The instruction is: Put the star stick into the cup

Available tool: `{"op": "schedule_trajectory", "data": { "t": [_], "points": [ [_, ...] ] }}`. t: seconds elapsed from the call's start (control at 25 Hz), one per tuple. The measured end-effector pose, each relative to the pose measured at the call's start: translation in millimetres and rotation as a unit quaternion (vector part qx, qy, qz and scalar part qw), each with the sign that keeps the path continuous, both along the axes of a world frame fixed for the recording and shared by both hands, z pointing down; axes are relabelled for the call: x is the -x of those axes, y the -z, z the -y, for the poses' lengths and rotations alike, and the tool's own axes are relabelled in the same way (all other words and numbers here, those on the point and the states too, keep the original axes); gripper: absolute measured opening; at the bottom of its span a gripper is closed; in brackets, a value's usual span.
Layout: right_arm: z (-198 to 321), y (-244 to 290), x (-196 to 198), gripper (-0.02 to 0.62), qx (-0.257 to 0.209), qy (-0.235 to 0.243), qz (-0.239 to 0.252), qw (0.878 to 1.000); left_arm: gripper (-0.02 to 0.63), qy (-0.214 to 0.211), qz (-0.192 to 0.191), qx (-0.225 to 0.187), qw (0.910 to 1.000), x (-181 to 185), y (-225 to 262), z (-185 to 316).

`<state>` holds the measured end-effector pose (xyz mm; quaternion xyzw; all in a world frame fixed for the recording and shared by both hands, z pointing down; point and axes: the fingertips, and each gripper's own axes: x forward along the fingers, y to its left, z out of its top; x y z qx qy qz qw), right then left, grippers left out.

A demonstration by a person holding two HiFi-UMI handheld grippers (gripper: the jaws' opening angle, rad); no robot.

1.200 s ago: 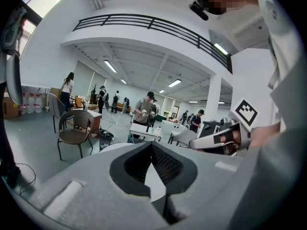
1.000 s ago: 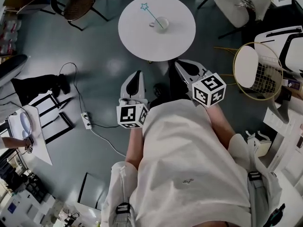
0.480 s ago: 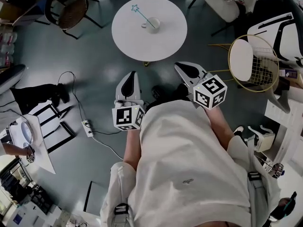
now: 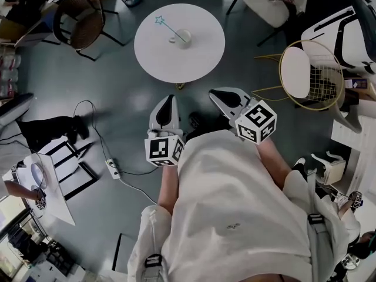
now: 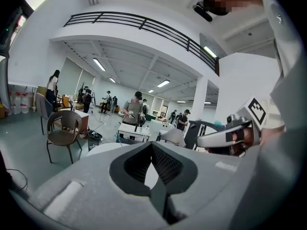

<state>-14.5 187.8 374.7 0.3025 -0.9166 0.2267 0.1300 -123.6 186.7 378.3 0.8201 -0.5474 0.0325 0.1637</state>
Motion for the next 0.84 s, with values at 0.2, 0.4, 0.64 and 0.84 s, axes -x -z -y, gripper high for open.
{"op": "schedule_trajectory", "data": {
  "t": [0.2,0.4,0.64,0.84],
  "points": [
    [-1.5,-4.5,-11.3,0.008,0.012,-0.019,0.007,1.0,0.011,-0.007,0.006,0.008,0.9999,-3.3,-5.9,-8.7],
    [-7.3,-5.3,-14.3,0.008,0.017,-0.02,0.007,1.0,0.011,0.004,0.004,0.013,0.9999,0.4,-7.6,-19.8],
    [-8.9,-6.7,-12.5,0.008,0.014,-0.015,0.001,1.0,0.009,0.011,0.004,0.012,0.9999,4.7,-9.5,-21.9],
    [-6.2,-6.2,-15.1,0.008,0.009,-0.019,0.001,1.0,0.011,0.014,0.002,0.015,0.9998,5.7,-13.1,-22.0]
  ]
}}
